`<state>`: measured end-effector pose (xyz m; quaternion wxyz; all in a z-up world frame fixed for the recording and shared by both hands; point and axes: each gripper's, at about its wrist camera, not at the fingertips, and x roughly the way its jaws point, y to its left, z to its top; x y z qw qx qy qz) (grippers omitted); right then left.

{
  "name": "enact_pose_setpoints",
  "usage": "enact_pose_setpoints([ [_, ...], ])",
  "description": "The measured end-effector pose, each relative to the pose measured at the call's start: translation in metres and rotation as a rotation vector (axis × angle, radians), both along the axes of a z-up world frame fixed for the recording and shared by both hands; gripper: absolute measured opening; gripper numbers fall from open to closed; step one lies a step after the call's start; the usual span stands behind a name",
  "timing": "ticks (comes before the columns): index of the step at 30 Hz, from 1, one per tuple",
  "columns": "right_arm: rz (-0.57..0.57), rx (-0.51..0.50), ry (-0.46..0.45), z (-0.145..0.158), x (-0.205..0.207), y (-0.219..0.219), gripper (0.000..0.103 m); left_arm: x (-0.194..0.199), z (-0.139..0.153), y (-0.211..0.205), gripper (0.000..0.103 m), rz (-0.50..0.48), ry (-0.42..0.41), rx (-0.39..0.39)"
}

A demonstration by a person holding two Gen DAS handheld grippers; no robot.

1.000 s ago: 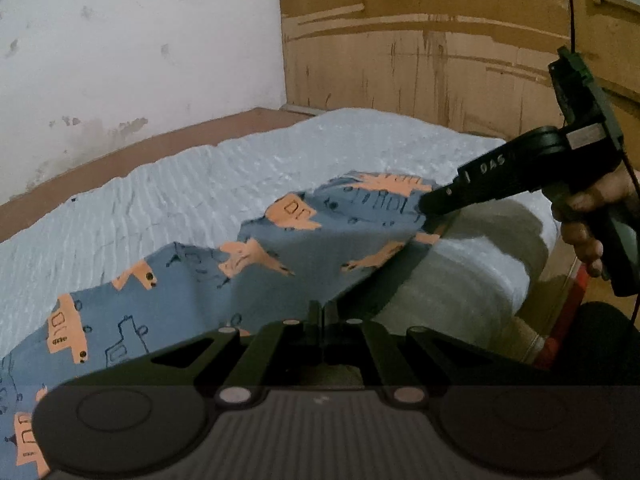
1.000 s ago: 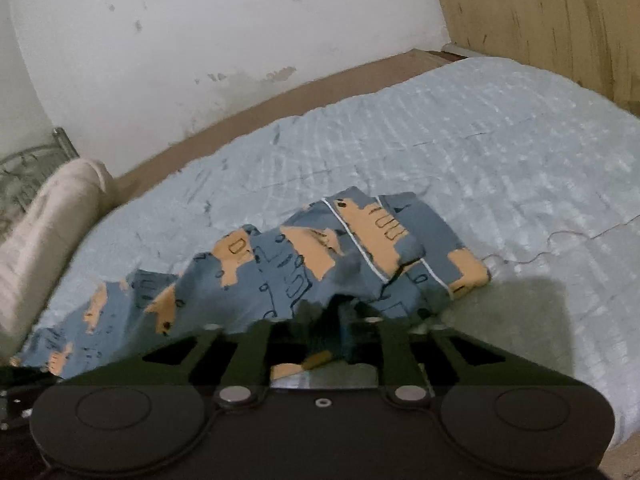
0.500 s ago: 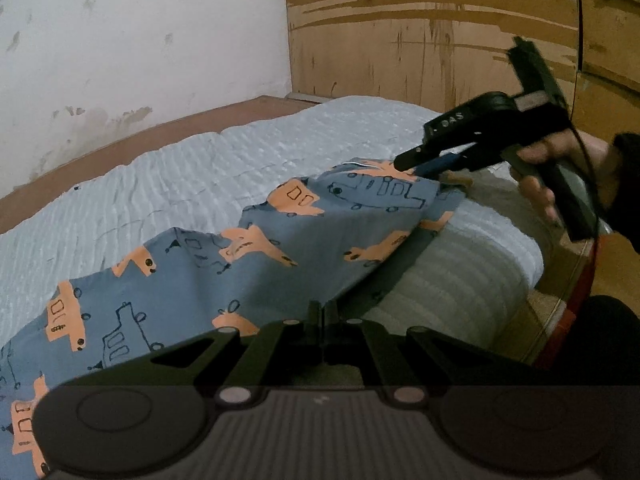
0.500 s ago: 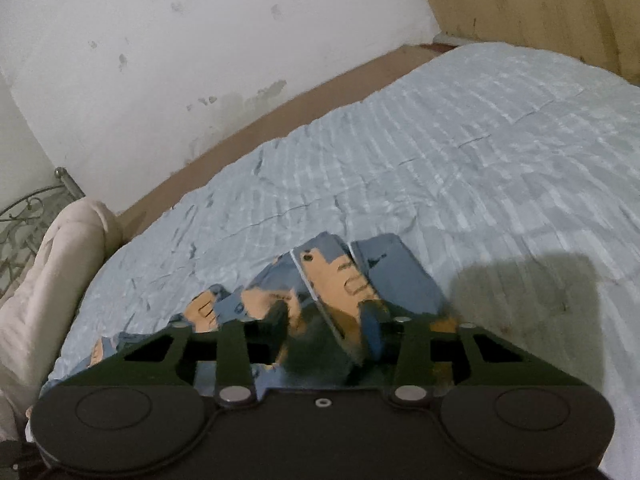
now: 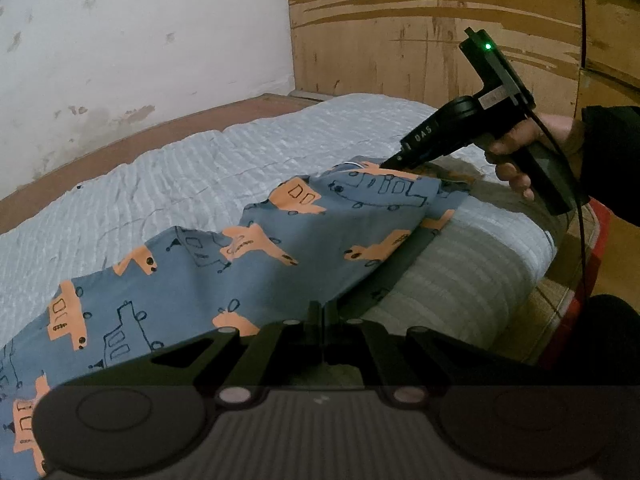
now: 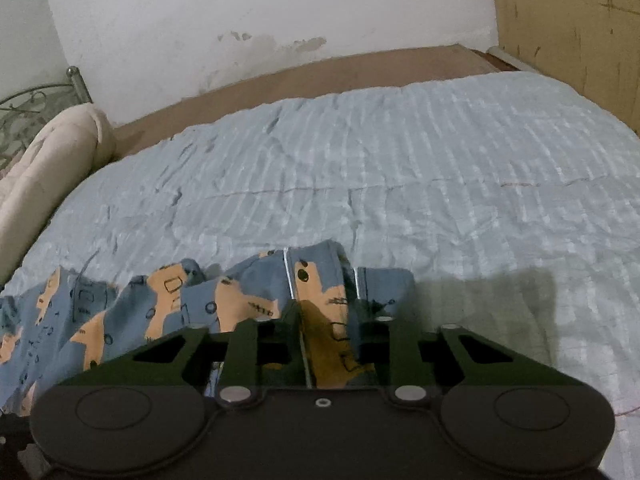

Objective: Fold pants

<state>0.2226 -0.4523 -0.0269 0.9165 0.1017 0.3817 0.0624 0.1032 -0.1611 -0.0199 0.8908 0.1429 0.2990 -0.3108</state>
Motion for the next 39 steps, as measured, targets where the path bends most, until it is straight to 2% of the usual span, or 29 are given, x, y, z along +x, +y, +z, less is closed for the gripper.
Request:
enact_pose_setpoints([
  [4,-0.015,0.005,-0.014,-0.001,-0.004,-0.004,0.006,-0.001,0.001,0.000,0.000,0.007,-0.014,-0.002],
  [8,-0.031,-0.061,-0.099,0.015,-0.015,-0.002,0.005,0.001,0.005,0.000,0.000,0.027,-0.027,-0.022],
  [11,-0.061,-0.057,-0.124,0.027,-0.024,-0.014,0.005,0.001,0.007,-0.003,0.000,0.017,-0.036,-0.025],
  [14,-0.082,-0.069,-0.112,0.029,-0.034,-0.025,0.005,0.000,0.005,-0.008,0.000,0.002,-0.048,-0.016],
  [19,-0.105,-0.065,-0.059,0.012,-0.045,-0.034,0.005,0.001,-0.003,-0.009,0.000,-0.006,-0.037,0.012],
  [26,-0.118,-0.069,-0.056,0.007,-0.041,-0.032,0.005,0.001,-0.007,-0.008,0.000,-0.011,-0.025,0.024],
  [30,-0.120,-0.084,-0.055,0.007,-0.039,-0.031,0.005,-0.001,-0.007,-0.004,0.007,-0.002,-0.008,0.003],
  [31,-0.121,-0.090,-0.053,0.006,-0.038,-0.030,0.006,-0.002,-0.006,-0.002,0.012,-0.001,-0.003,-0.005],
  [32,-0.122,-0.093,-0.050,0.004,-0.038,-0.030,0.006,-0.002,-0.005,0.000,0.027,0.007,-0.002,-0.017],
  [33,-0.125,-0.093,-0.049,0.002,-0.037,-0.030,0.007,-0.003,-0.003,0.003,0.037,0.019,-0.003,-0.030],
  [34,-0.129,-0.096,-0.051,0.001,-0.037,-0.030,0.008,-0.003,-0.001,0.006,0.056,0.038,-0.008,-0.045],
  [35,-0.129,-0.105,-0.054,0.001,-0.038,-0.028,0.012,-0.003,0.001,0.009,0.066,0.056,-0.014,-0.058],
  [37,-0.136,-0.143,-0.068,0.003,-0.041,-0.024,0.025,-0.002,0.006,0.017,0.071,0.093,-0.014,-0.084],
  [39,-0.138,-0.184,-0.091,0.010,-0.047,-0.017,0.054,0.000,0.010,0.025,0.084,0.135,-0.007,-0.110],
])
